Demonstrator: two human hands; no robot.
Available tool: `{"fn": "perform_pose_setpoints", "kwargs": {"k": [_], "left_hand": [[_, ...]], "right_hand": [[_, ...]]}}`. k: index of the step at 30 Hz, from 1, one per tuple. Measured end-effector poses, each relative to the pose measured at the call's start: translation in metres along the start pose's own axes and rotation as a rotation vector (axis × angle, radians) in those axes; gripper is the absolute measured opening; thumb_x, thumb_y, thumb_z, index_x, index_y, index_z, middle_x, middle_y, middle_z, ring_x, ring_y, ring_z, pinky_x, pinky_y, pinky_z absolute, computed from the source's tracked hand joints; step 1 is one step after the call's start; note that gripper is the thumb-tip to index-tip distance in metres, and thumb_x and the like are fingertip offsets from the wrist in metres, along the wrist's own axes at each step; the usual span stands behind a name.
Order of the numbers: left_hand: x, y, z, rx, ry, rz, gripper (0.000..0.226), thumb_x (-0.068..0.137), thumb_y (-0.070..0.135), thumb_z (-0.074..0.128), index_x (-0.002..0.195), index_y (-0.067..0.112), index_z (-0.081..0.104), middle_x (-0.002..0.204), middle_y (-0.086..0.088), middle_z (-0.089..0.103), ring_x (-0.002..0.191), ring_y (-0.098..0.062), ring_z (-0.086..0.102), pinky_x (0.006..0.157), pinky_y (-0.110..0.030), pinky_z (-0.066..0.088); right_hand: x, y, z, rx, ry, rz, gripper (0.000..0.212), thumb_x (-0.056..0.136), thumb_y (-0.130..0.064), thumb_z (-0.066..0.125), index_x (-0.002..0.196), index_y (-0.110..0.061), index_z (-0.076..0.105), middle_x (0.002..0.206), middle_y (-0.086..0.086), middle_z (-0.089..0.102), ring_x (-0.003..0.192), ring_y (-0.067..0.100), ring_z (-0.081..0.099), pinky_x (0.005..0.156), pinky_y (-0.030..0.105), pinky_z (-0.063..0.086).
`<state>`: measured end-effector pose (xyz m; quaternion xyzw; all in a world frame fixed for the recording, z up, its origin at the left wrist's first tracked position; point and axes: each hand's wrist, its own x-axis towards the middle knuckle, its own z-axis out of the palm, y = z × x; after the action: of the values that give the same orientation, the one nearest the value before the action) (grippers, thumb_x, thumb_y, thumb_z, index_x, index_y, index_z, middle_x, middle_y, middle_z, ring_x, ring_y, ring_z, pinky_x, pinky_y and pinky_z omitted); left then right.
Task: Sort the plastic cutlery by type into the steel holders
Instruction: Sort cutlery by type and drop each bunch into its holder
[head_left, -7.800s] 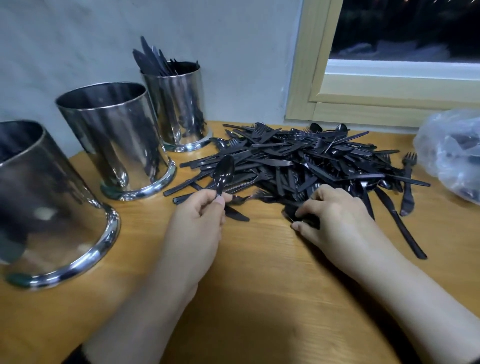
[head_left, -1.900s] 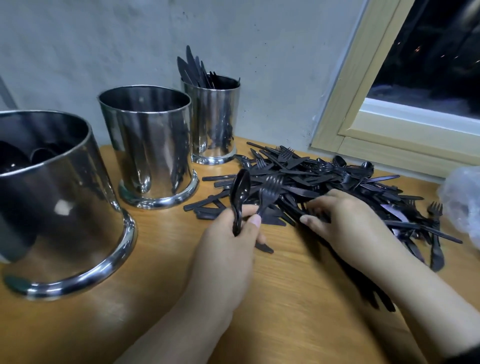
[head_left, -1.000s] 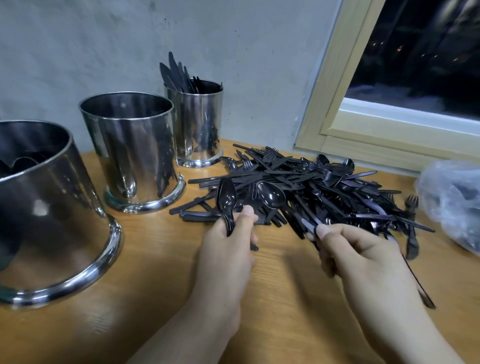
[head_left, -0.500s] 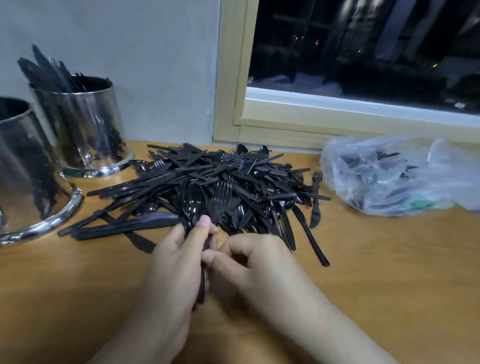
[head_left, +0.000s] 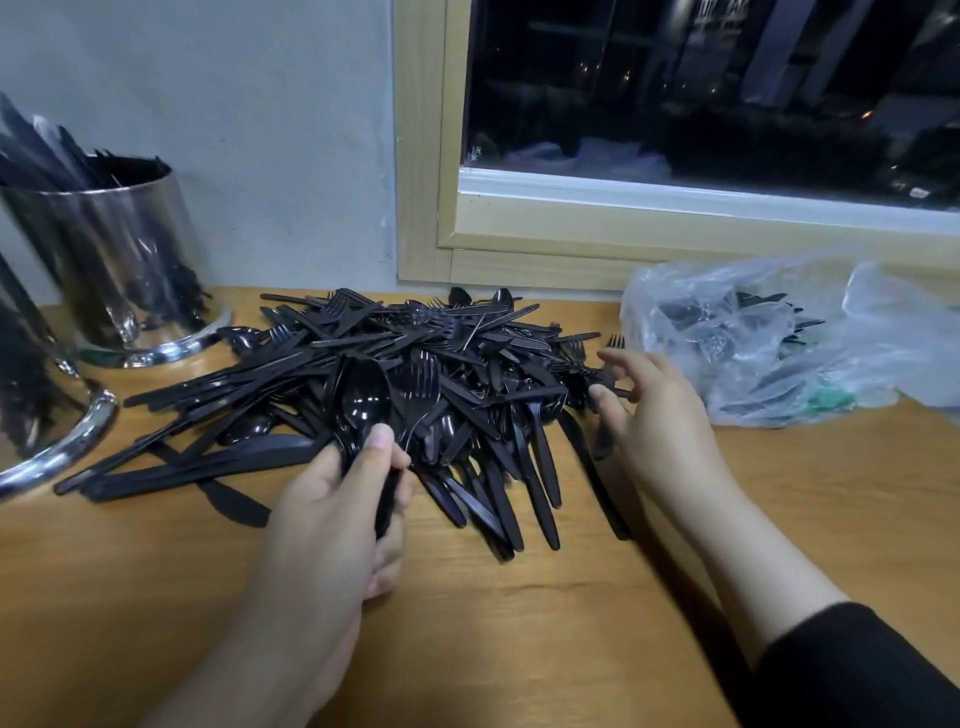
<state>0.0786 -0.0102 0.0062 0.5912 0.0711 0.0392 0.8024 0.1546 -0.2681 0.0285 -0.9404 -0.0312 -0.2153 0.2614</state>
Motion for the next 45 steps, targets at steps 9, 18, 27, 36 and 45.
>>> {"fn": "perform_pose_setpoints", "kwargs": {"k": [9, 18, 27, 36, 45], "left_hand": [[0.012, 0.004, -0.006, 0.219, -0.04, -0.181, 0.052, 0.063, 0.041, 0.087, 0.074, 0.005, 0.052, 0.061, -0.017, 0.048, 0.02, -0.016, 0.038, 0.023, -0.023, 0.029], [-0.025, 0.021, 0.009, 0.145, 0.07, 0.099, 0.028, 0.103, 0.012, 0.055, 0.109, 0.035, 0.07, 0.081, -0.014, 0.067, 0.049, -0.012, 0.038, 0.043, -0.028, 0.032], [-0.031, 0.031, 0.002, 0.317, 0.206, 0.19, 0.036, 0.103, 0.018, 0.057, 0.084, 0.043, 0.074, 0.077, 0.003, 0.072, 0.067, -0.017, 0.067, 0.072, -0.049, 0.059], [-0.037, 0.036, 0.002, 0.303, 0.079, 0.015, 0.02, 0.103, 0.017, 0.059, 0.104, 0.031, 0.072, 0.078, -0.004, 0.077, 0.074, -0.033, 0.075, 0.069, -0.049, 0.064], [-0.035, 0.034, -0.001, 0.262, -0.021, -0.041, 0.022, 0.103, 0.013, 0.057, 0.107, 0.028, 0.072, 0.089, -0.006, 0.078, 0.068, -0.029, 0.072, 0.061, -0.042, 0.059]], "right_hand": [[0.025, 0.01, 0.022, -0.043, 0.048, -0.06, 0.012, 0.094, -0.018, 0.068, 0.103, -0.013, 0.075, 0.101, 0.005, 0.057, 0.098, 0.027, 0.056, 0.08, 0.031, 0.04], [0.007, -0.056, -0.05, 0.459, 0.235, -0.117, 0.009, 0.099, -0.025, 0.062, 0.106, -0.026, 0.067, 0.08, -0.006, 0.067, 0.077, 0.011, 0.063, 0.069, 0.022, 0.049], [-0.031, -0.103, -0.068, 0.805, -0.27, 0.078, 0.013, 0.086, -0.013, 0.072, 0.096, -0.021, 0.076, 0.079, 0.003, 0.076, 0.066, 0.007, 0.07, 0.055, 0.01, 0.049], [-0.034, -0.109, -0.041, 0.434, -0.216, -0.065, 0.01, 0.09, -0.03, 0.07, 0.081, -0.026, 0.073, 0.06, -0.015, 0.062, 0.044, 0.0, 0.054, 0.045, 0.011, 0.038], [-0.032, -0.1, -0.037, 0.289, -0.158, -0.132, 0.02, 0.091, -0.03, 0.071, 0.075, -0.022, 0.062, 0.066, -0.002, 0.06, 0.052, -0.006, 0.056, 0.048, 0.011, 0.038]]}}
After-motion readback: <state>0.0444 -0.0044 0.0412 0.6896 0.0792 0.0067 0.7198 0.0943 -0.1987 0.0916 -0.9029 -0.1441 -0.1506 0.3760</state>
